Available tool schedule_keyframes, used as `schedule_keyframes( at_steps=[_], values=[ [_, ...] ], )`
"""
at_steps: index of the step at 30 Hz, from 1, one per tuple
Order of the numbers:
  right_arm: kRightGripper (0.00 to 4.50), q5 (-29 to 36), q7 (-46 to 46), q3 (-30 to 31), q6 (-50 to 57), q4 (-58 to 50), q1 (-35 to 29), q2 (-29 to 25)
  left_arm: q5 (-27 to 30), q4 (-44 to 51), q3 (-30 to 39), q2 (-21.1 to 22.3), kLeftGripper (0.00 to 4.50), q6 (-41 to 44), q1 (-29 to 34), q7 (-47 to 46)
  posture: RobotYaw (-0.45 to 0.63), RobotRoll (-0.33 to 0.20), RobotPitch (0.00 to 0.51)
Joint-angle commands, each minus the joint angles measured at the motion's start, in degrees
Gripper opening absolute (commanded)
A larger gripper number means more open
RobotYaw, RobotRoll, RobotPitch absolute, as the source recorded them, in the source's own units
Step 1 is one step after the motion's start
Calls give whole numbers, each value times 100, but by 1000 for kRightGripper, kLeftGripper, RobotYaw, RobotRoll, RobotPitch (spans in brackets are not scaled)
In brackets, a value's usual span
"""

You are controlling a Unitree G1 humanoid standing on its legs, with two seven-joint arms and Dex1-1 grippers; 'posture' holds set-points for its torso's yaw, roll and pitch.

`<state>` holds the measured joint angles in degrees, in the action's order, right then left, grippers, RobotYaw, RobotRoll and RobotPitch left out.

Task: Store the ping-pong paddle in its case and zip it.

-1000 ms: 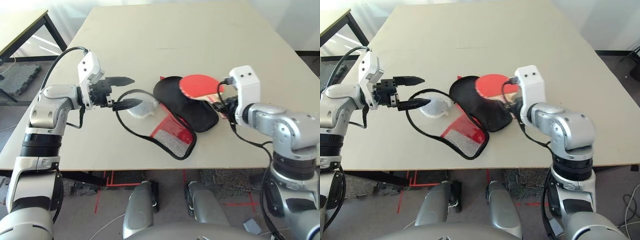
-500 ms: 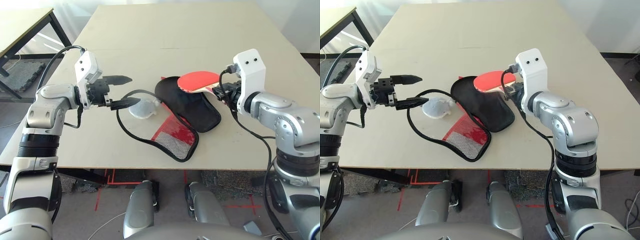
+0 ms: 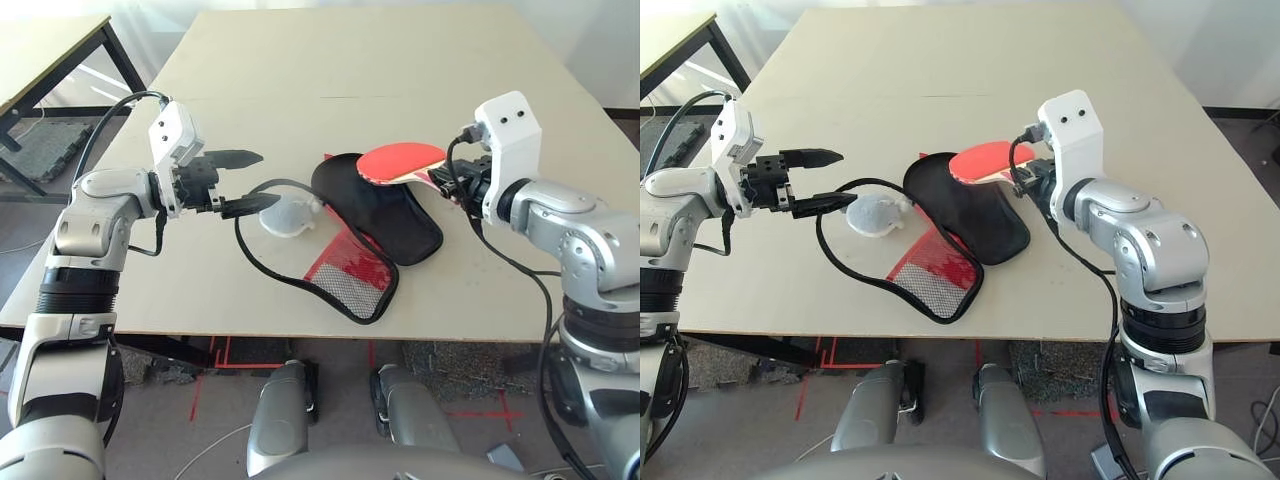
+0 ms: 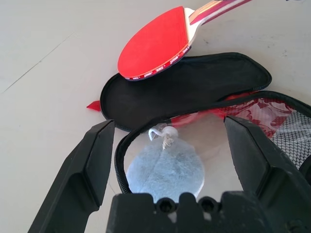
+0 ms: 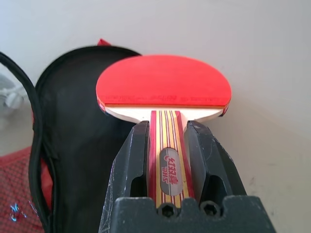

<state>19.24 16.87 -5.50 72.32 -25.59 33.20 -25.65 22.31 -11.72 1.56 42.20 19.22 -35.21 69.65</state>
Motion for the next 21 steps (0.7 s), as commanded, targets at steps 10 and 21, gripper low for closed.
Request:
schedule_keyframes(
  at_steps=[10,21],
  values=[
    [17,53,234,239,543,118,-838,-679,-63,20,-20,6,4500,-35,-22,-27,34,0,102],
    [17,91,604,-138,166,645,-937,-1691,-94,-64,-79,-32,4500,-66,-96,11,20,0,103]
  ],
)
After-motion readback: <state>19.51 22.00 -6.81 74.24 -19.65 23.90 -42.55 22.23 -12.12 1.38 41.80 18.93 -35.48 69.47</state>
